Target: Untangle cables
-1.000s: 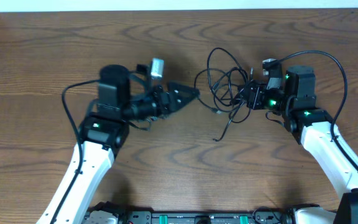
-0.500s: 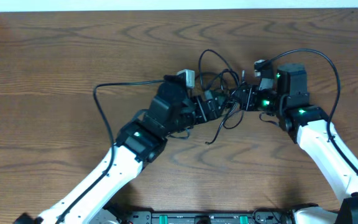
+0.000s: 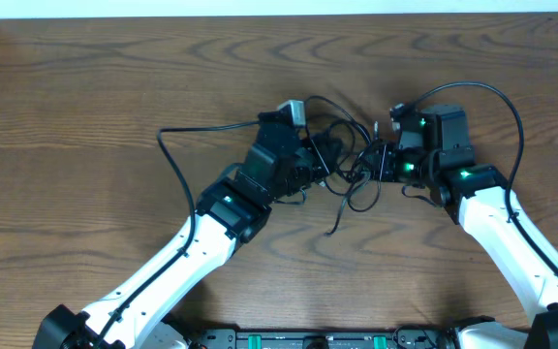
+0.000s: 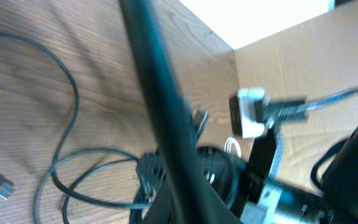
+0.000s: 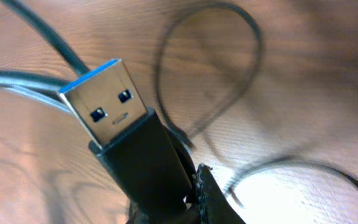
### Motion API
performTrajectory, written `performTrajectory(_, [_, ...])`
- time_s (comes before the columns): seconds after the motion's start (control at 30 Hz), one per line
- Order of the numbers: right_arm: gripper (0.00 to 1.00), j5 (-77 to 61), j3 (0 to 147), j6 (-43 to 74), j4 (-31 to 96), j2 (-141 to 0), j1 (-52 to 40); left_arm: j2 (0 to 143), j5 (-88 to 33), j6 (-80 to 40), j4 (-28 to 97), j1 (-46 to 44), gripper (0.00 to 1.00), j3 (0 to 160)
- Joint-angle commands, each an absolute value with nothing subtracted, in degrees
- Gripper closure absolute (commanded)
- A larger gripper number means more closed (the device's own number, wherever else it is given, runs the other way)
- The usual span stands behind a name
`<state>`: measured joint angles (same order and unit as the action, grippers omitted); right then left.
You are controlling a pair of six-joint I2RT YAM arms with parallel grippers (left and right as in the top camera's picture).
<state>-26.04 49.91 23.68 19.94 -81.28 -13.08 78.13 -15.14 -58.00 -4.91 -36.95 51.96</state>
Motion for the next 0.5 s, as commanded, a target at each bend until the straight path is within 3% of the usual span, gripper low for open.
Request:
performTrajectory(0.0, [0.99,-11.11,50.7,22.96,26.11,-80.18,-13.13,73.89,-14.46,-59.46,-4.45,-32.95,0.92,52.75])
performTrajectory(0.13, [0.99,-18.55,50.7,11.14,28.47,-79.48,-13.04,71.31,-11.66,-59.46,2.44,-27.55,0.93,52.75])
performTrajectory(0.3, [0.99,-28.16,50.7,5.15,33.67,-74.35,-10.48,71.05,-9.98,-59.55,13.37,-19.11,0.92,52.75])
performTrajectory(0.47, [0.99,-59.09,50.7,-4.97,34.09,-64.77,-3.62,71.18,-10.02,-59.29,17.82,-13.98,0.92,52.73])
